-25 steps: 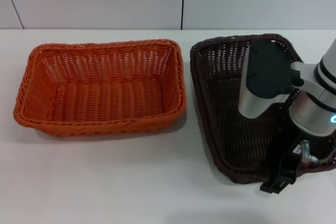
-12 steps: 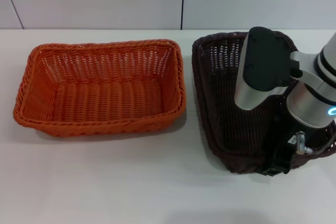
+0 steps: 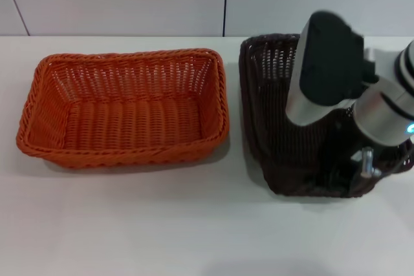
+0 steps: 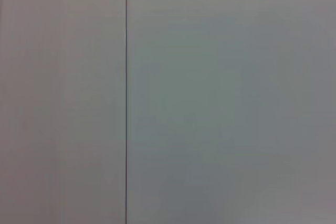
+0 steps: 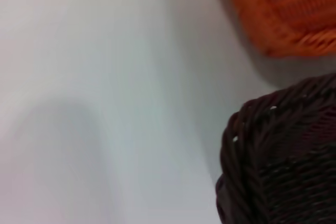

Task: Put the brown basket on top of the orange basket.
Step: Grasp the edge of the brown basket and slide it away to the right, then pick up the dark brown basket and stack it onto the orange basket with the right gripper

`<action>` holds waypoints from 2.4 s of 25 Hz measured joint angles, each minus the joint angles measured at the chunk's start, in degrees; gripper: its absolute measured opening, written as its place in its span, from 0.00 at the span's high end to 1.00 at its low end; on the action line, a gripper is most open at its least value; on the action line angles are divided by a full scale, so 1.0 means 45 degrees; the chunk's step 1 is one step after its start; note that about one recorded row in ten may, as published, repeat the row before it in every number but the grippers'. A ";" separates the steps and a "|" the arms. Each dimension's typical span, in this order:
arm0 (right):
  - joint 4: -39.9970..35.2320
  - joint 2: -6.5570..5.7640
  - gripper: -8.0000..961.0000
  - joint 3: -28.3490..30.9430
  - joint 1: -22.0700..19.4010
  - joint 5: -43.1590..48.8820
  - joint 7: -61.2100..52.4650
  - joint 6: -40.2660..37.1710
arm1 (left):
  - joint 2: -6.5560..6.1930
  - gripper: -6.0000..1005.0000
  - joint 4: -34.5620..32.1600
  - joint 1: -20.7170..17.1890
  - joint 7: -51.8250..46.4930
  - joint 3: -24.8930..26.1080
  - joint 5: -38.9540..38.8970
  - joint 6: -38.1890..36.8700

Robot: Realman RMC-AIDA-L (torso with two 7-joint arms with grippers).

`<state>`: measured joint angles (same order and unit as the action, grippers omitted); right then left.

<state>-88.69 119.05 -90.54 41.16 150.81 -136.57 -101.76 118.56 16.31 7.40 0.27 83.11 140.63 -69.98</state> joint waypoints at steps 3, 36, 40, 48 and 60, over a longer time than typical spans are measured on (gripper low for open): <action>-0.1006 -0.0010 0.80 -0.0038 -0.0121 0.0199 -0.0334 -0.0208 | 0.0012 0.21 0.0003 -0.0021 0.0000 -0.0029 -0.0001 -0.0018; -0.5090 0.0009 0.86 -0.2968 -0.0250 0.2111 0.7592 0.1970 | 0.0108 0.21 0.0120 -0.0132 -0.0176 -0.0359 0.0016 -0.0017; -0.4951 0.0009 0.86 -0.2898 -0.0531 0.2170 0.9364 0.2564 | 0.0109 0.21 0.0128 -0.0115 -0.0177 -0.0555 0.0017 -0.0008; -0.3639 0.0007 0.86 -0.3038 -0.1730 0.1626 1.4045 0.6030 | 0.0118 0.22 0.0160 0.0067 -0.0368 -0.0581 -0.0096 0.0005; -0.1649 -0.0019 0.86 -0.3673 -0.2186 0.0575 1.7394 0.8331 | 0.0119 0.22 0.0166 0.0239 -0.0373 -0.0590 -0.0286 0.0188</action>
<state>-96.11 118.96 -107.08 31.32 153.40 -58.29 -64.27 119.09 17.05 8.47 -1.41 80.46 139.34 -69.14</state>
